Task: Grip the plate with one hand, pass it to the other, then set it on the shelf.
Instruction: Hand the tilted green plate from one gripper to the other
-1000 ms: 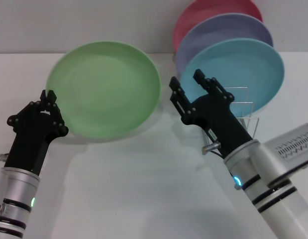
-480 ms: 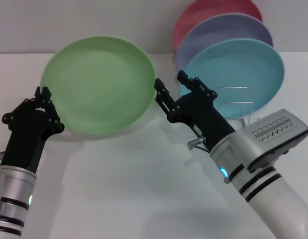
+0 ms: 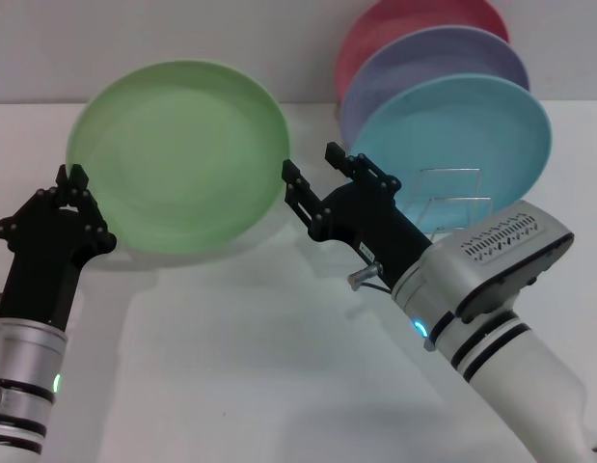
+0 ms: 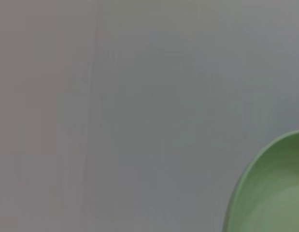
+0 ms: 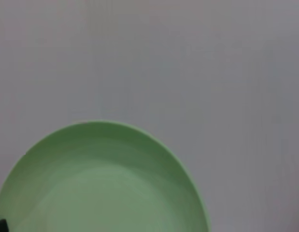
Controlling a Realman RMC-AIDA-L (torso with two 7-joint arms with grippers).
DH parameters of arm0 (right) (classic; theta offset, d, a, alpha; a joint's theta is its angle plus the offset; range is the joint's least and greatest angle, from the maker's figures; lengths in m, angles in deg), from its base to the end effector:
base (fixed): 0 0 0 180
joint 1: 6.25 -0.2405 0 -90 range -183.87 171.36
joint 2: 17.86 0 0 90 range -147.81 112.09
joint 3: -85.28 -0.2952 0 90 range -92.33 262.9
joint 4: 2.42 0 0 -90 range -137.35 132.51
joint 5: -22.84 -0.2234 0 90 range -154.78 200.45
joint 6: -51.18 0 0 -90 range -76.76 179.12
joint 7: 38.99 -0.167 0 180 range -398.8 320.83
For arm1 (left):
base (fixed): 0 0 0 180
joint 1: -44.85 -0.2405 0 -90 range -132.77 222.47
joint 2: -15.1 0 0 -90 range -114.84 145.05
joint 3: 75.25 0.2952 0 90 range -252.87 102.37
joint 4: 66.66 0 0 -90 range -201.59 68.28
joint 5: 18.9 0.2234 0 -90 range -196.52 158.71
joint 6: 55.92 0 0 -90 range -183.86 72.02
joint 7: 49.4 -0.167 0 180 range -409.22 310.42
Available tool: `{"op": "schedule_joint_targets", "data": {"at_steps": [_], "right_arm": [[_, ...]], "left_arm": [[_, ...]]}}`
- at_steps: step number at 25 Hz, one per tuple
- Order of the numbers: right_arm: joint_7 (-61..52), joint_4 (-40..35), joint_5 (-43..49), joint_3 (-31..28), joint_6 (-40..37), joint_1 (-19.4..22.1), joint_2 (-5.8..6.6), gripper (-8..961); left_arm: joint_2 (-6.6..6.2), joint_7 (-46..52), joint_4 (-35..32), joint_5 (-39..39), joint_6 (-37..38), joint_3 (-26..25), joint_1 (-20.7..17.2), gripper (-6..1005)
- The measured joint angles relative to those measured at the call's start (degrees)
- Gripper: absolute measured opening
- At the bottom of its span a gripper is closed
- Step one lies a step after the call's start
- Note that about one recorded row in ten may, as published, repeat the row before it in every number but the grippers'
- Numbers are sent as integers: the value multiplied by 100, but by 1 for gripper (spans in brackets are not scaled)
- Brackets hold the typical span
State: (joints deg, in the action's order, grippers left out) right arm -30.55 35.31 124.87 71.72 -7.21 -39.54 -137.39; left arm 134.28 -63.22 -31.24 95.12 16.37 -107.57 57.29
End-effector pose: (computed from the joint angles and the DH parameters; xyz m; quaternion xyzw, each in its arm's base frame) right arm 0.2065 0.3573 -0.1697 -0.7970 0.2240 0.3622 0.4282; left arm -0.3112 0.3103 -0.0824 -0.6589 -0.2237 -0.3444 0.6302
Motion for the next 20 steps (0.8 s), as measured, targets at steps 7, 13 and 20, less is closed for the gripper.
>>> {"op": "schedule_joint_targets", "data": {"at_steps": [7, 13, 20], "right_arm": [[0, -35, 108, -99, 246, -135, 14, 582], [0, -77, 129, -163, 411, -237, 24, 582], [0, -128, 201, -230, 468, -280, 26, 583]], "left_arm": [[0, -49, 32, -254, 246, 230, -40, 40], [0, -57, 6, -378, 379, 364, -45, 40], [0, -178, -8, -719, 414, 613, 10, 41]]}}
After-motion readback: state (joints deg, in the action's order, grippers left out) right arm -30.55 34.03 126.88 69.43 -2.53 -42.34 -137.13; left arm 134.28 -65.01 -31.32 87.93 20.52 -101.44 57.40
